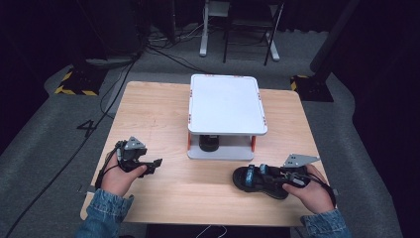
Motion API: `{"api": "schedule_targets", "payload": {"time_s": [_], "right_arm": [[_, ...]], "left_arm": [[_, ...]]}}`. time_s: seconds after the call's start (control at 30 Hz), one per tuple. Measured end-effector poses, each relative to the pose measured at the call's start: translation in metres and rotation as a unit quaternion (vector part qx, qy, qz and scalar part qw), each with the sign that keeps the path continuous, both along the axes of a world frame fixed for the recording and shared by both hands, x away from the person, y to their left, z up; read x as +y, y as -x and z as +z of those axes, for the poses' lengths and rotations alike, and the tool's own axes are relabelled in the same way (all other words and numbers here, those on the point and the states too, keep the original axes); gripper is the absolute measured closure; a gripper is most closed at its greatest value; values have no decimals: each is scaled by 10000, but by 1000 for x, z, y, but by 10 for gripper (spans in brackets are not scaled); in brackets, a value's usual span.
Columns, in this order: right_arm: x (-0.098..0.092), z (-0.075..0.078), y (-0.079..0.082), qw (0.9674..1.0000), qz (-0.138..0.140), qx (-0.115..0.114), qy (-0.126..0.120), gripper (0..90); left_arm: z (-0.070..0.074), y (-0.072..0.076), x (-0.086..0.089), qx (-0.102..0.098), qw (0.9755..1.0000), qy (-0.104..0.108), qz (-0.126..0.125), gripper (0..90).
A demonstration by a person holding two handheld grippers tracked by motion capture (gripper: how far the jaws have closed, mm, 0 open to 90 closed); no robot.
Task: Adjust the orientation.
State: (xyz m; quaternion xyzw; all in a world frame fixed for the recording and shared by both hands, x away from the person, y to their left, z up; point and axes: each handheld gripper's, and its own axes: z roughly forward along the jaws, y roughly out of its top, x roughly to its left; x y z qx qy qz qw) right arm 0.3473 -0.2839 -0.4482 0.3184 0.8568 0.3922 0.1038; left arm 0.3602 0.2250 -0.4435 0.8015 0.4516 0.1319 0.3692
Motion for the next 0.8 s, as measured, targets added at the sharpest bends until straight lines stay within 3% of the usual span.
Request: {"api": "schedule_targets", "payload": {"time_s": [0.07, 0.27, 0.37, 0.53, 0.63, 0.7, 0.8], "right_arm": [[-1, -1, 1, 9997, -172, 160, -99, 661], [6, 3, 3, 9994, -182, -9, 278, 737], [9, 5, 4, 9992, -281, 34, 296, 741], [16, 13, 6, 9985, -458, 29, -298, 739], [20, 17, 5, 9948, -800, 17, -638, 735], [25, 19, 1, 9877, -1327, 11, -822, 734], [36, 20, -6, 9808, -1806, -296, -671, 731]], "left_arm": [[0, 0, 0, 9, 10000, -13, -13, 268], [0, 0, 0, -3, 10000, -14, 5, 268], [0, 0, 0, 11, 10000, -5, 2, 268], [-1, 0, 0, 9, 10000, -35, 2, 268], [-1, 2, 1, 13, 10000, -39, 20, 268], [-1, 3, 1, 22, 10000, -38, 37, 268], [-1, 5, 3, 7, 10000, -41, 55, 268]]}}
